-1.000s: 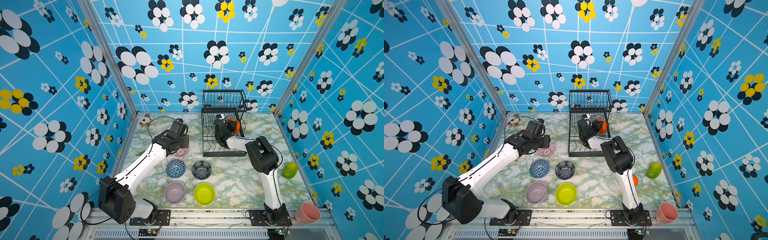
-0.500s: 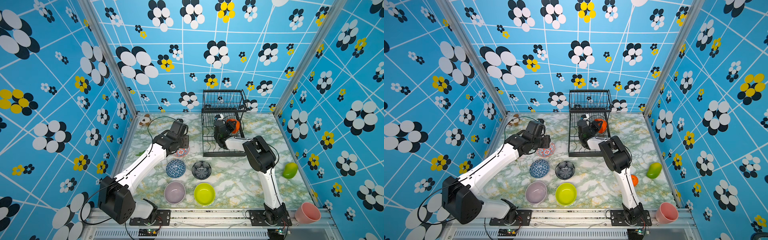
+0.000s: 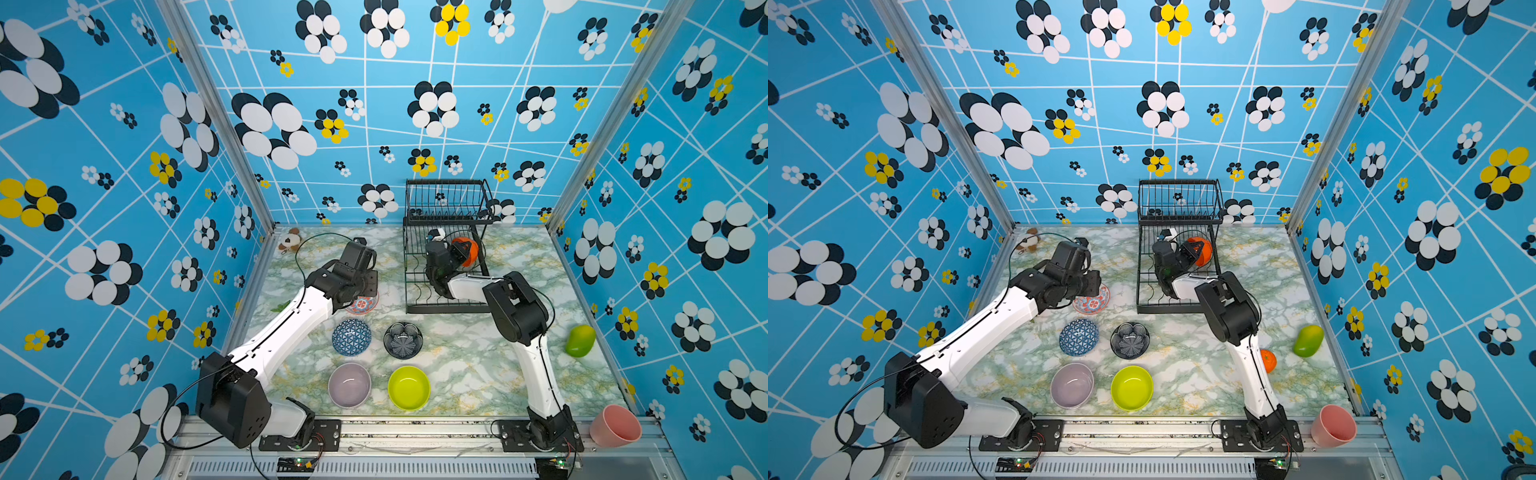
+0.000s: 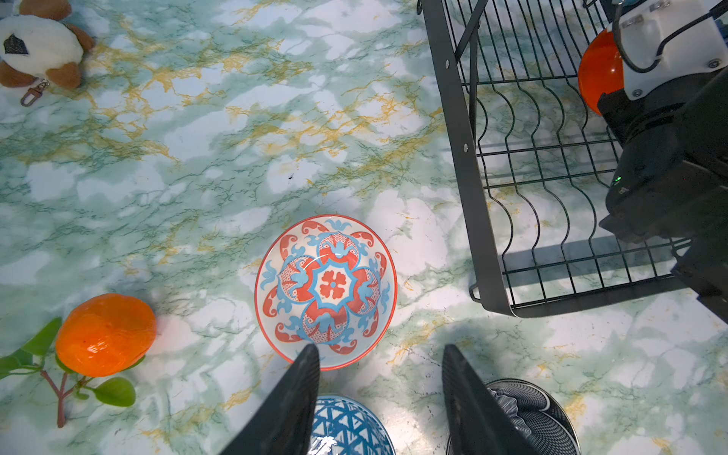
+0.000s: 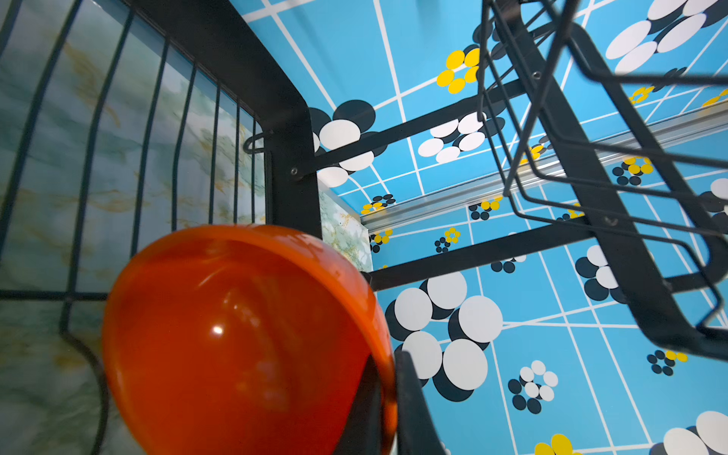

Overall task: Load bowls into a dish rack
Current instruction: Place the bowl in the dish rack.

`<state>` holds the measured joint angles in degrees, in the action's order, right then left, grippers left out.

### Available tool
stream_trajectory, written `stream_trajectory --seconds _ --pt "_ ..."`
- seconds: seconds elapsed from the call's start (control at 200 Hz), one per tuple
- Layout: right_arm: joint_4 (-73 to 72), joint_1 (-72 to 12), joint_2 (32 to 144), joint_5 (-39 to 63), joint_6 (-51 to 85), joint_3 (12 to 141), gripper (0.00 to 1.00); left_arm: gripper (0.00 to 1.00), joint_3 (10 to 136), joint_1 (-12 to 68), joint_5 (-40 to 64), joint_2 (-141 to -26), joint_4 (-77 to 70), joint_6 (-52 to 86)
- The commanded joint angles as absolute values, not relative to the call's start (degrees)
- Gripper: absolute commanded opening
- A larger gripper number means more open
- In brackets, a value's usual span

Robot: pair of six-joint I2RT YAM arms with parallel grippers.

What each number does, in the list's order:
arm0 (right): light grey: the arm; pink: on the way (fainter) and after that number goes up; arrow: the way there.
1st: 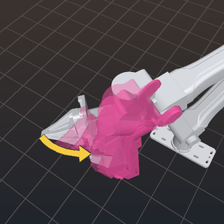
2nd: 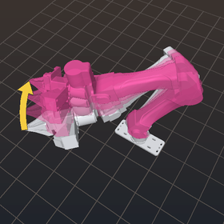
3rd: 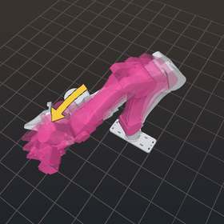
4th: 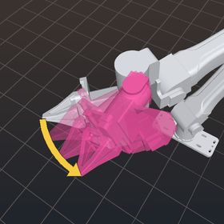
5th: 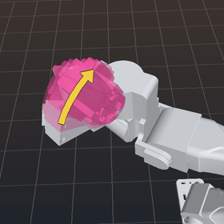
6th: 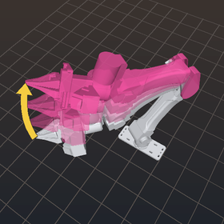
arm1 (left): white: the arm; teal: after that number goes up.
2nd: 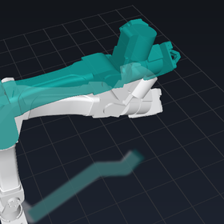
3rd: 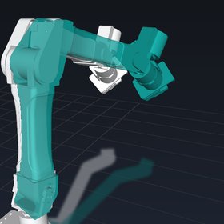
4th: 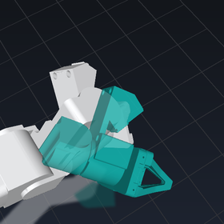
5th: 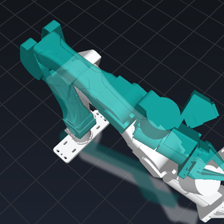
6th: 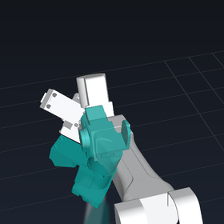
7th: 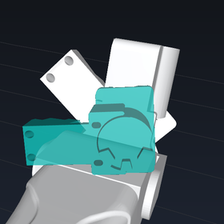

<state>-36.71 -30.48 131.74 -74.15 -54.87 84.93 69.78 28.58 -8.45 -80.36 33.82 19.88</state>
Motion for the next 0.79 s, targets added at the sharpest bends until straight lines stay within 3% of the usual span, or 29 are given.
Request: stream_trajectory --seconds 0.0,0.79 --pt "-35.96 -30.87 134.13 -74.79 -54.93 85.69 0.0 0.53 68.82 29.09 -9.23 -80.73 34.19 19.22" --pt "-34.54 -31.62 134.56 -74.77 -54.89 86.37 0.06 0.55 68.83 29.27 -9.23 -80.32 34.28 19.18"
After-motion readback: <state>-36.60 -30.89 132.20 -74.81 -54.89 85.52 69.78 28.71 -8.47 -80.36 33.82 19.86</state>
